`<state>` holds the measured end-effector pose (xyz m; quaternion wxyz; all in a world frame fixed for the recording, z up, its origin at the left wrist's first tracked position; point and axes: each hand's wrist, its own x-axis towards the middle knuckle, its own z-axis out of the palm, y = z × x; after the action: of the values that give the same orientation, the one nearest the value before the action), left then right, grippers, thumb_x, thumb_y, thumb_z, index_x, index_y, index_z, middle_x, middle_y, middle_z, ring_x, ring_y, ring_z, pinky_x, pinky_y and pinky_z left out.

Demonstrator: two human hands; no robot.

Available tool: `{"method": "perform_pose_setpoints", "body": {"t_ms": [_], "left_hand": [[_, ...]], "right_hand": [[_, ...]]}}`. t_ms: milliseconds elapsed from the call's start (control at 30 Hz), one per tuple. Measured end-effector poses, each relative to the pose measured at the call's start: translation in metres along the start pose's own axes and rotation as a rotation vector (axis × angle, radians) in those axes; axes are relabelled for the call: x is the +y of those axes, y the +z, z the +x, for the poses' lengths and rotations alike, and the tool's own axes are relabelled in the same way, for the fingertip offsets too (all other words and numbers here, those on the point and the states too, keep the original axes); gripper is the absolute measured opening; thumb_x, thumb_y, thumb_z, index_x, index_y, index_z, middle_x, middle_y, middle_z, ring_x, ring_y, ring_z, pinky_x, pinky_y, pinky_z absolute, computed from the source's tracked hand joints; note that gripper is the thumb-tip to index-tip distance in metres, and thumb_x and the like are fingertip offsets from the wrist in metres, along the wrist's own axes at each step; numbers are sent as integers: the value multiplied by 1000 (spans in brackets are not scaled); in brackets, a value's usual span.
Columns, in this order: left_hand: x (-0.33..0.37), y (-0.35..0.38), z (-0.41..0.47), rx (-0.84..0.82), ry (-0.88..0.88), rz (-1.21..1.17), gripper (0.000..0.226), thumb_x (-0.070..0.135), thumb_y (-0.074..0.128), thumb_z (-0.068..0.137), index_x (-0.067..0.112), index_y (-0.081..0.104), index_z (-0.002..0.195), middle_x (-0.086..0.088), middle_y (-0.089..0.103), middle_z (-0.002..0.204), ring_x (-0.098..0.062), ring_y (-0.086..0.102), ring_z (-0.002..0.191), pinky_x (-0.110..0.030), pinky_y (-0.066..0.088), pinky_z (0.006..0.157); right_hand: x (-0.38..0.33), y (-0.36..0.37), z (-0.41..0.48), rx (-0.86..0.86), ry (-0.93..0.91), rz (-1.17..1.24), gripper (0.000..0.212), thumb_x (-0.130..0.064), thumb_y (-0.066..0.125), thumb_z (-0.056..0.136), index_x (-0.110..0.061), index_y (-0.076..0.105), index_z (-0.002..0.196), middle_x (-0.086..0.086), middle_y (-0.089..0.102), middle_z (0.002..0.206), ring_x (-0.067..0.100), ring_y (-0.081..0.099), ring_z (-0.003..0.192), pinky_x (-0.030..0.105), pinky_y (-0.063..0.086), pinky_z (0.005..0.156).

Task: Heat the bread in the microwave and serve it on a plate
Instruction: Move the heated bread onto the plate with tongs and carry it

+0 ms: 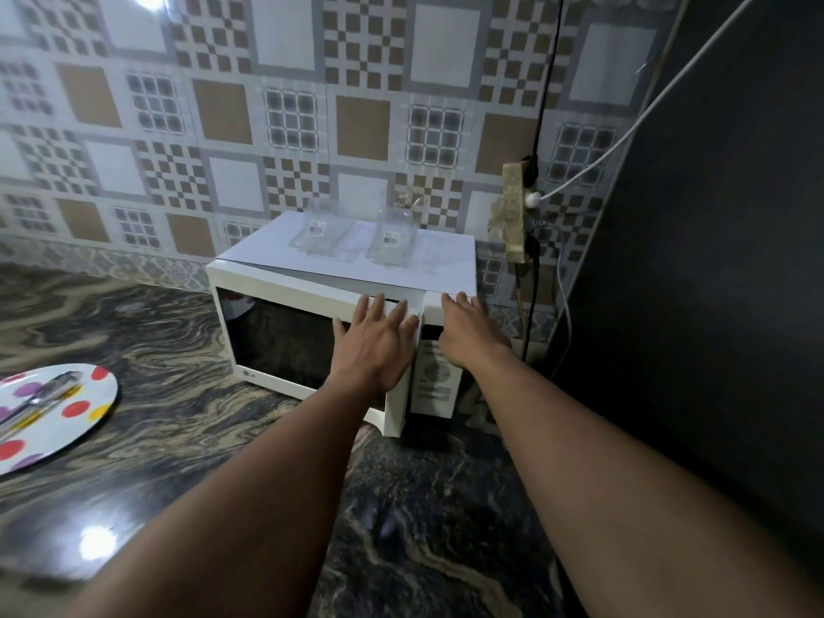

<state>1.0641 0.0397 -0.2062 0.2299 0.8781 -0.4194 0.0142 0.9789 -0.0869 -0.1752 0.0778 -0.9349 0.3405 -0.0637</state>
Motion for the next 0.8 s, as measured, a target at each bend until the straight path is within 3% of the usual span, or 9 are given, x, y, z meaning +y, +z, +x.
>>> {"method": "perform_pose_setpoints", "body": {"t_ms": [200, 367, 467, 733, 800], "left_hand": [[-18, -16, -41, 113, 59, 40, 52, 51, 14, 105, 39, 40, 149, 2, 31, 162, -18, 14, 153, -57, 16, 120], [-29, -39, -77, 183, 78, 75, 50, 43, 19, 107, 29, 58, 137, -1, 52, 149, -21, 34, 146, -47, 31, 113], [-40, -53, -98, 156, 48, 62, 52, 43, 21, 106, 24, 59, 136, -4, 51, 149, -21, 36, 146, -50, 33, 112], [-88, -86, -147, 163, -118, 58, 63, 52, 13, 101, 15, 62, 116, -10, 64, 126, -29, 52, 129, -50, 44, 100], [-100, -96, -160, 168, -181, 91, 57, 50, 18, 102, 12, 60, 114, -11, 64, 124, -30, 55, 123, -50, 45, 97]], "right_hand": [[-8, -6, -1, -20, 6, -7, 53, -14, 45, 95, -10, 34, 147, 15, 37, 148, 37, 27, 138, 59, 32, 109], [-38, -6, -6, -31, -62, -49, 39, -23, 45, 97, -13, 45, 135, 13, 46, 141, 36, 38, 130, 61, 31, 106], [-72, -2, -13, -24, -151, -30, 36, -28, 40, 101, -16, 46, 134, 11, 49, 141, 35, 42, 129, 59, 32, 106], [-167, 24, -38, -128, -422, 59, 50, -27, 34, 105, -24, 24, 155, 12, 36, 155, 35, 35, 140, 51, 32, 111], [-187, 29, -42, -147, -484, 39, 54, -30, 31, 105, -31, 15, 157, 12, 32, 157, 33, 35, 140, 51, 32, 111]]}}
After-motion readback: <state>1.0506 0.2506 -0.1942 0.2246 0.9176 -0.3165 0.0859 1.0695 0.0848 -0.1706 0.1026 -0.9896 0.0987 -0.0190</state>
